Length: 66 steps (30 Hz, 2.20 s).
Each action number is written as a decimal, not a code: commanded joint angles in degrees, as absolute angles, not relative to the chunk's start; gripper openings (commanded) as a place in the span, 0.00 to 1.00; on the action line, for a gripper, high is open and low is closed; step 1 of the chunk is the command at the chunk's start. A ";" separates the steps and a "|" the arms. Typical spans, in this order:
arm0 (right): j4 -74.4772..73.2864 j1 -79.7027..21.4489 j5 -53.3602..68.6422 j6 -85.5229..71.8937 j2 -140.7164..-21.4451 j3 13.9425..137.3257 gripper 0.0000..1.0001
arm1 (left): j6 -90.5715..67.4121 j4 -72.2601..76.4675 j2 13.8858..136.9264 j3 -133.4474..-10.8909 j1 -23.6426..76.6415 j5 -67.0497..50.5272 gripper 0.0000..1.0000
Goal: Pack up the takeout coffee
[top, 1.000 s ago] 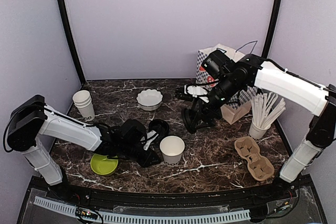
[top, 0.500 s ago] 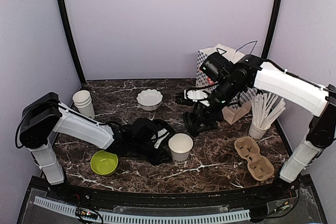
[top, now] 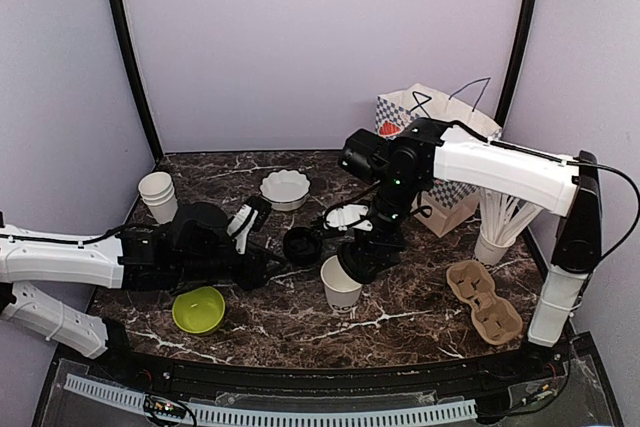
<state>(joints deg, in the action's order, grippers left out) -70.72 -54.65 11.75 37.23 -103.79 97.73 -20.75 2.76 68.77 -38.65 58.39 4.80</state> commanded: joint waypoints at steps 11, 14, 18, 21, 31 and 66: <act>-72.49 -56.25 9.86 36.74 -106.98 102.30 0.72 | -22.32 0.53 67.53 -34.72 58.54 10.55 0.41; -72.51 -56.29 10.38 36.74 -107.80 103.26 0.72 | -22.11 1.37 67.54 -34.40 58.54 10.50 0.41; -72.84 -56.25 10.48 36.74 -109.38 104.39 0.72 | -21.70 1.49 68.07 -34.29 58.55 10.46 0.41; -73.02 -56.25 10.27 36.74 -110.02 104.75 0.72 | -21.59 1.55 68.30 -34.20 58.54 10.61 0.41; -73.24 -56.40 10.49 37.18 -110.38 105.07 0.79 | -21.01 2.06 69.42 -34.27 58.55 10.68 0.41; -48.34 -37.68 44.57 14.26 -90.58 70.14 0.72 | -37.56 -6.58 84.42 -55.75 55.49 -14.96 0.53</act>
